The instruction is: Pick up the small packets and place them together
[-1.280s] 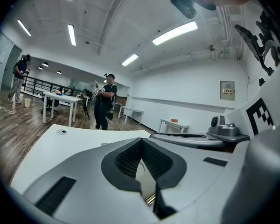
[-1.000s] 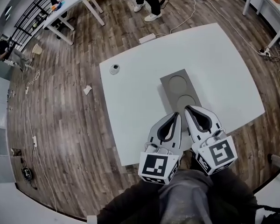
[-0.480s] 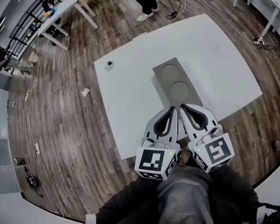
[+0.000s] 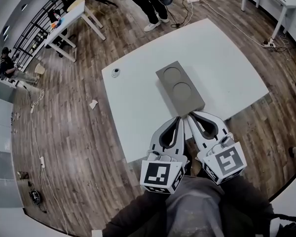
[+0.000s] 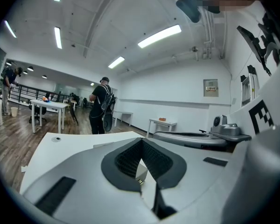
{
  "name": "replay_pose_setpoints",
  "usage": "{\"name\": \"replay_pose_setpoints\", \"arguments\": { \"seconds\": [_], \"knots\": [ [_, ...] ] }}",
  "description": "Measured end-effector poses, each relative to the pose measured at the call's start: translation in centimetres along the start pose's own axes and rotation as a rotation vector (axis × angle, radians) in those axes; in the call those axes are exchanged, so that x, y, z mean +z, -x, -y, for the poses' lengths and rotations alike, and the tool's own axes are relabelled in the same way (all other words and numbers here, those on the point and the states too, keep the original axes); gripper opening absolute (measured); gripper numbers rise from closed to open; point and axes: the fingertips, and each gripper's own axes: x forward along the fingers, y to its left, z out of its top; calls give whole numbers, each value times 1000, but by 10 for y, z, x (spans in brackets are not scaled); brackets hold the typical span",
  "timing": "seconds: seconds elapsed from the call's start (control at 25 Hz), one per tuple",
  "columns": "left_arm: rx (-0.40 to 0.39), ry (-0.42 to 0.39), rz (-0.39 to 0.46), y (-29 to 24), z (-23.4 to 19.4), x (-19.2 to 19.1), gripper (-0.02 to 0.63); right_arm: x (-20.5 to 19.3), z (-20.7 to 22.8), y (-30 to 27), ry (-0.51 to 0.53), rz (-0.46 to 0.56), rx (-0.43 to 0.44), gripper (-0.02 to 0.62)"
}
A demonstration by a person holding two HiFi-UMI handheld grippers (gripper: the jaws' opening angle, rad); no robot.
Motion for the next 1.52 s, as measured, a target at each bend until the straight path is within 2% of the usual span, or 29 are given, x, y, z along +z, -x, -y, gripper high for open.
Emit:
{"name": "replay_pose_setpoints", "arguments": {
  "seconds": [0.2,0.44,0.52,0.64,0.8,0.92,1.04,1.12,1.52],
  "knots": [
    [-3,-3,-20,3,3,-17,-5,-24,2,8,-11,-19,-22,9],
    [0,-5,-78,-2,1,-91,-5,-126,6,13,-55,-100,-43,10],
    [0,5,-107,-3,0,-109,-5,-146,9,13,-71,-129,-47,11],
    [-3,15,-132,-4,-1,-111,-5,-143,15,10,-82,-145,-61,11],
    [-10,-1,-123,-14,-7,-98,-5,-137,25,2,-67,-150,-79,11],
    [-3,-7,-139,-22,-19,-108,-5,-147,32,-5,-64,-155,-92,14],
    [5,12,-159,-29,-27,-120,-5,-161,44,-10,-66,-188,-123,128],
    [-6,14,-160,-33,-25,-120,-5,-162,49,-13,-66,-202,-143,163],
    [-4,26,-177,-45,-42,-121,-5,-174,57,-30,-39,-264,-186,176]
  ]
}}
